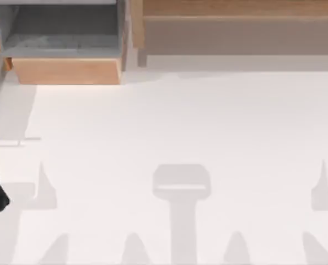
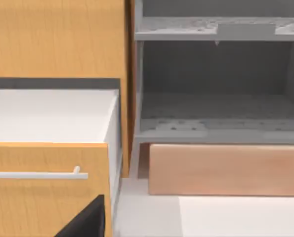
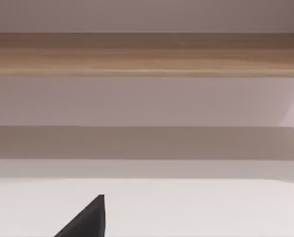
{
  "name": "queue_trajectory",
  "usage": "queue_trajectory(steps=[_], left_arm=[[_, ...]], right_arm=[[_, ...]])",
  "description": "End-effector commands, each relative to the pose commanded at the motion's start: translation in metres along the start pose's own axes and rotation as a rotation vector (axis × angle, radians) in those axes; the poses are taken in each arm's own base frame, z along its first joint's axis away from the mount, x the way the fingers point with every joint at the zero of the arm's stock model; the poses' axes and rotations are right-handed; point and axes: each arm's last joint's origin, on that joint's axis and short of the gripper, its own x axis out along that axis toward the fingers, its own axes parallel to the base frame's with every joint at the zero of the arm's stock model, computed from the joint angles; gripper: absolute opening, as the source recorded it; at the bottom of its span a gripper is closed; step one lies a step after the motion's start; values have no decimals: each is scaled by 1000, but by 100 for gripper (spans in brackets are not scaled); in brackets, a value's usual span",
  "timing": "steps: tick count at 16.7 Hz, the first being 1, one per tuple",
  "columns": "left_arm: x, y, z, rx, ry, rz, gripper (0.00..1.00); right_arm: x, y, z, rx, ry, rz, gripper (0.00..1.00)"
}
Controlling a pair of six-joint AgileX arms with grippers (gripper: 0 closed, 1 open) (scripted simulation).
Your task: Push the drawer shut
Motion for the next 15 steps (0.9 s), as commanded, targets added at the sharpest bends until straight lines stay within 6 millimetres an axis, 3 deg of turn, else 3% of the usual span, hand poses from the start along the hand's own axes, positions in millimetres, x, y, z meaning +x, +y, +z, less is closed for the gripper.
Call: queue_trajectory(steps=[3, 8, 15], left_arm=[[0, -1, 4, 0, -6, 0, 100], [9, -17, 45, -3, -22, 7, 100], [42, -73, 99, 7, 7, 4, 100]], right_arm=[[0, 0, 0, 0, 0, 0, 100], [0, 0, 0, 0, 0, 0, 100], [0, 0, 0, 0, 0, 0, 100]])
